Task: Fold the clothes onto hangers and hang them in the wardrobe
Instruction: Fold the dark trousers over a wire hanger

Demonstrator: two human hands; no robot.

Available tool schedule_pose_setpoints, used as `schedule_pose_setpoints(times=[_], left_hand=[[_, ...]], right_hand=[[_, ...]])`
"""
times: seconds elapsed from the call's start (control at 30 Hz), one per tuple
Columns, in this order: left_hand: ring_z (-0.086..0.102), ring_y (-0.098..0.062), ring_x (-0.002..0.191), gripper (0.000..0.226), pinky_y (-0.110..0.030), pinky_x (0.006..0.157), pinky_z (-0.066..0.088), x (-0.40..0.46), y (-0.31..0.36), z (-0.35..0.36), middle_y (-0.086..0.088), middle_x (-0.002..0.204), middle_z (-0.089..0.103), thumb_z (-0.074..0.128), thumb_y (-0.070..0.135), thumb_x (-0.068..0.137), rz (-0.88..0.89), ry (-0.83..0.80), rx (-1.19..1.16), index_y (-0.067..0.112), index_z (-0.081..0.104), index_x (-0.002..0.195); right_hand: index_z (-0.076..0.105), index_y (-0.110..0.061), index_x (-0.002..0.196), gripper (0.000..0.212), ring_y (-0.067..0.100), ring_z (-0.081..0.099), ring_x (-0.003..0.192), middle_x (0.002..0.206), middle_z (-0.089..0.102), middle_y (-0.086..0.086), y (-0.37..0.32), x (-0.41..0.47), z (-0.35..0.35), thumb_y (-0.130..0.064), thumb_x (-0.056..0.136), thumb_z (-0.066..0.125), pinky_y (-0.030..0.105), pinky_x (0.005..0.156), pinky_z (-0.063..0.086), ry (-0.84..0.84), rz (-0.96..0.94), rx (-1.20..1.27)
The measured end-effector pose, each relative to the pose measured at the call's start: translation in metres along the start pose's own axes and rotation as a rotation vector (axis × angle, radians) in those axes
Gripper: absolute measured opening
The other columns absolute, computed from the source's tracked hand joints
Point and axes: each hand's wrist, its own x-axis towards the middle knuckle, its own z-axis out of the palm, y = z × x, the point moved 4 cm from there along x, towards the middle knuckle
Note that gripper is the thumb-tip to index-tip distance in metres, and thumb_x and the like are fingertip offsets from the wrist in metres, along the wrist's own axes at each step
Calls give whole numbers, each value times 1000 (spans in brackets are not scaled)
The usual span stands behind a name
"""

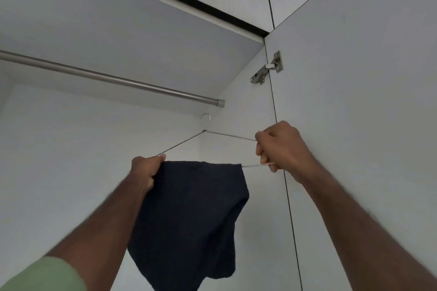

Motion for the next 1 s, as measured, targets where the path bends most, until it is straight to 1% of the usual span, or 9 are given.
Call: schedule_pose_setpoints(times=[0.07, 0.17, 0.33, 0.47, 0.57, 0.7, 0.83, 0.93, 1.0], left_hand=[[70, -40, 89, 43, -56, 82, 60, 23, 7, 7, -22, 100, 69, 84, 20, 75, 47, 0, 47, -3, 60, 101], [68, -40, 93, 24, -55, 87, 59, 39, 12, 16, -25, 101, 68, 75, 11, 81, 116, 50, 102, -4, 59, 92], [65, -39, 102, 50, -51, 90, 57, 74, 19, 40, -23, 116, 64, 76, 20, 88, 120, -133, 28, -9, 54, 123], [68, -36, 104, 61, -51, 86, 60, 93, 39, 67, -20, 129, 58, 74, 32, 91, 117, -376, -46, -1, 47, 135], [64, -29, 106, 46, -42, 78, 58, 81, 50, 79, -14, 123, 61, 67, 34, 97, 185, -466, 65, 3, 54, 129], [64, -24, 99, 30, -51, 96, 49, 81, 40, 89, -7, 108, 68, 68, 34, 95, 280, -522, 303, 7, 64, 109], [60, -25, 100, 31, -44, 82, 50, 88, 32, 93, -6, 107, 63, 66, 37, 96, 361, -529, 420, 8, 62, 106], [57, -16, 84, 31, -31, 65, 45, 94, 30, 97, -3, 103, 61, 62, 40, 98, 381, -522, 350, 11, 59, 109], [56, -13, 81, 32, -28, 59, 40, 99, 29, 100, -2, 101, 61, 61, 41, 99, 395, -517, 315, 11, 58, 112]], right_hand=[[66, 5, 79, 40, 18, 51, 36, 56, 62, 4, 7, -1, 19, -26, 101, 54, 24, 41, 42, -151, -4, -194], [57, -4, 75, 45, 17, 47, 38, 55, 52, 1, 17, -1, 52, -42, 99, 63, 25, 41, 40, -196, -12, -307], [54, -4, 69, 49, 25, 55, 47, 67, 64, 10, 4, 36, 73, -37, 105, 52, 36, 48, 54, 67, -115, -467], [48, -15, 61, 46, 20, 50, 55, 65, 55, 6, -17, 79, 91, -32, 103, 58, 29, 53, 40, 124, -132, -582], [58, -14, 72, 34, 21, 56, 66, 76, 59, 5, -26, 112, 99, -32, 101, 61, 30, 62, 44, 108, -113, -639], [65, -9, 90, 27, 29, 64, 84, 92, 64, 10, -27, 150, 102, -35, 98, 66, 36, 71, 53, 131, -87, -693], [67, -7, 97, 28, 31, 64, 88, 99, 66, 13, -25, 175, 98, -36, 96, 68, 37, 75, 54, 172, -83, -723], [66, -7, 97, 29, 32, 62, 89, 99, 63, 13, -28, 189, 97, -36, 96, 67, 34, 72, 48, 204, -108, -725], [63, -8, 93, 28, 32, 60, 89, 99, 60, 12, -31, 197, 98, -36, 96, 67, 34, 73, 48, 212, -126, -743]])
